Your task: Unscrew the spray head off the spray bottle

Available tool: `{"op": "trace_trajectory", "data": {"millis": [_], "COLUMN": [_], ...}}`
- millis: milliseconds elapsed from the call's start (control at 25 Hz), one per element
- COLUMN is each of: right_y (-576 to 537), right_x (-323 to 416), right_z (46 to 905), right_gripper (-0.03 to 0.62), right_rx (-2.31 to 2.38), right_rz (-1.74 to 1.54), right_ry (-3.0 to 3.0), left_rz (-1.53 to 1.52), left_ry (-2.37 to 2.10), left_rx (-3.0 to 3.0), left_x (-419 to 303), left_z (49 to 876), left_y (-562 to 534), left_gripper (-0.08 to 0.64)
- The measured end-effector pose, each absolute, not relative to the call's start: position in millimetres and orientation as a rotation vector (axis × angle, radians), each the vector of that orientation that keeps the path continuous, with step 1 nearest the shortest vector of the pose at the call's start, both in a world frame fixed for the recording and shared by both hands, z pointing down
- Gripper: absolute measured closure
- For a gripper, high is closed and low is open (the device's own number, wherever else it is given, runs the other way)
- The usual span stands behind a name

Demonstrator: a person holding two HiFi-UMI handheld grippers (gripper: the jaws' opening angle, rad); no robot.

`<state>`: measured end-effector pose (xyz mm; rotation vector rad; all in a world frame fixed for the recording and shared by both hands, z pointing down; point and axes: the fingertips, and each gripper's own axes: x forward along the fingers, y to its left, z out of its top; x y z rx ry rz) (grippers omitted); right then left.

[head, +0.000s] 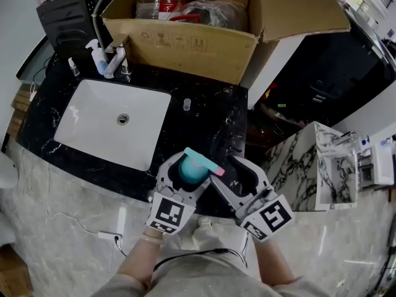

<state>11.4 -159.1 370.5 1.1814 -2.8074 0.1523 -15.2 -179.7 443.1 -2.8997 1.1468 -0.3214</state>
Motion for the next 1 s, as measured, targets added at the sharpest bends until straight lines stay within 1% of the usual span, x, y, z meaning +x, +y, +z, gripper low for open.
{"op": "trace_trajectory", "data": {"millis": [240,560,1000], "right_y": [-173.9,-198.2,-203.7], "right_x": [29.9,30.5,15.3], "right_z": [372.8,373.9,373.4], "right_gripper": [0.368,0.416,0.423], "right_rx": [1.227,1.282,1.283], "right_rz": [0.154,0.183,0.196], "right_ry": [-2.790,-2.807,-2.819], "left_rz": [-0.323,-0.316,-0.312], "left_ry": [1.138,1.138,1.150], "left_rx": [-2.904,-2.907,-2.913], "left_x": [-14.7,-15.5,-15.4], "left_z": [443.7,443.2,443.2], "left_y": [-179.7,-179.3,-179.8], "left_gripper": [0.198,0.198,0.198]}}
